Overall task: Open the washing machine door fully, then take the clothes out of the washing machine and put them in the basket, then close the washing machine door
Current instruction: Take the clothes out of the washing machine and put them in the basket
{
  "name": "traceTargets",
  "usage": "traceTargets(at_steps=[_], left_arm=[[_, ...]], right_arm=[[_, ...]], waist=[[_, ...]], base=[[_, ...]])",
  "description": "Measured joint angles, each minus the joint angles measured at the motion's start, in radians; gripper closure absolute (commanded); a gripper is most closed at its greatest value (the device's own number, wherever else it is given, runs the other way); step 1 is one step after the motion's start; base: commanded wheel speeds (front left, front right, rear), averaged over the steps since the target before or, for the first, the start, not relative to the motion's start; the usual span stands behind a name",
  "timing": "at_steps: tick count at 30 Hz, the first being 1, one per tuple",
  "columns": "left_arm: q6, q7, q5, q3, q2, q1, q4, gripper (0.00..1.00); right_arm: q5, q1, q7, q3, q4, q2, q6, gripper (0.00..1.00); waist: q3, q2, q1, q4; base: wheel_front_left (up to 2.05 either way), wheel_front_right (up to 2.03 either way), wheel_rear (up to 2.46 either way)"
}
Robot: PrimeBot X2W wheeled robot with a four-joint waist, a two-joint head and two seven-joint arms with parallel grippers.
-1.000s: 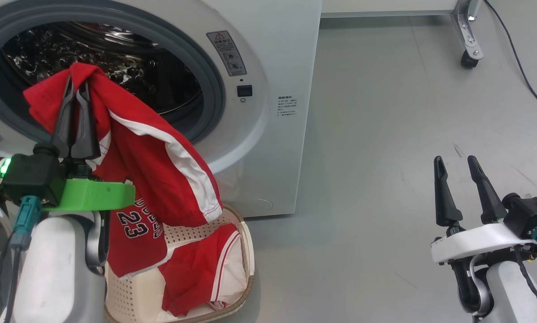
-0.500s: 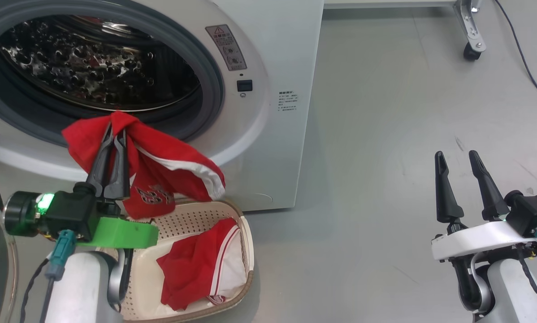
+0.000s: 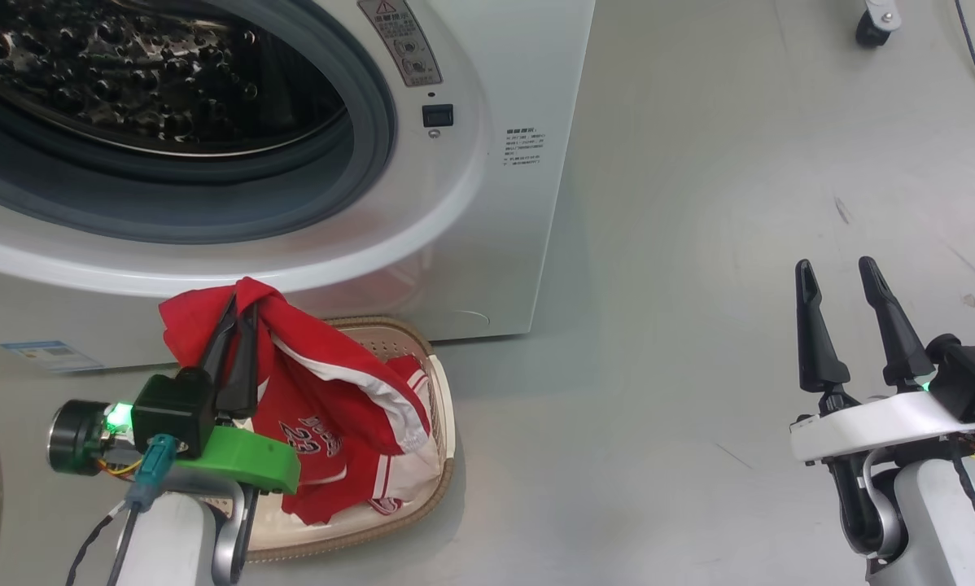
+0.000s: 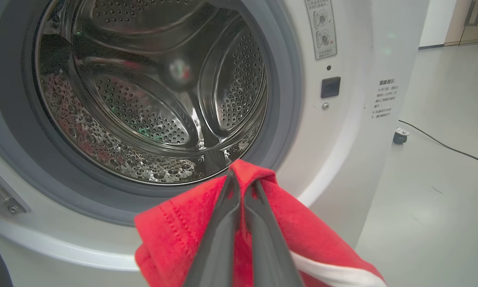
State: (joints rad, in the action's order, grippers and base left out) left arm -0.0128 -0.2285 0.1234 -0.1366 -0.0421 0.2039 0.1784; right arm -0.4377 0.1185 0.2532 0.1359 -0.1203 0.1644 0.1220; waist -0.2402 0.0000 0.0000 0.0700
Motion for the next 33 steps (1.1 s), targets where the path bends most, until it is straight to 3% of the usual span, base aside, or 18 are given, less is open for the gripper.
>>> traceTargets(at_steps=[17, 33], left_arm=[[0.044, -0.001, 0.035, 0.073, -0.006, 0.024, 0.219, 1.00], [0.047, 0.026, 0.039, 0.069, -0.010, 0.142, 0.385, 1.00]], right_arm=[[-0.011, 0.059, 0.000, 0.009, 0.019, 0.027, 0.000, 0.00], [-0.029, 0.110, 0.000, 0.010, 0.032, 0.029, 0.000, 0.00]], waist=[[-0.137, 0.0000, 0.0000, 0.032], [-0.243, 0.0000, 0.0000, 0.075]], base=[[0.00, 0.00, 0.00], [0.00, 0.00, 0.00]])
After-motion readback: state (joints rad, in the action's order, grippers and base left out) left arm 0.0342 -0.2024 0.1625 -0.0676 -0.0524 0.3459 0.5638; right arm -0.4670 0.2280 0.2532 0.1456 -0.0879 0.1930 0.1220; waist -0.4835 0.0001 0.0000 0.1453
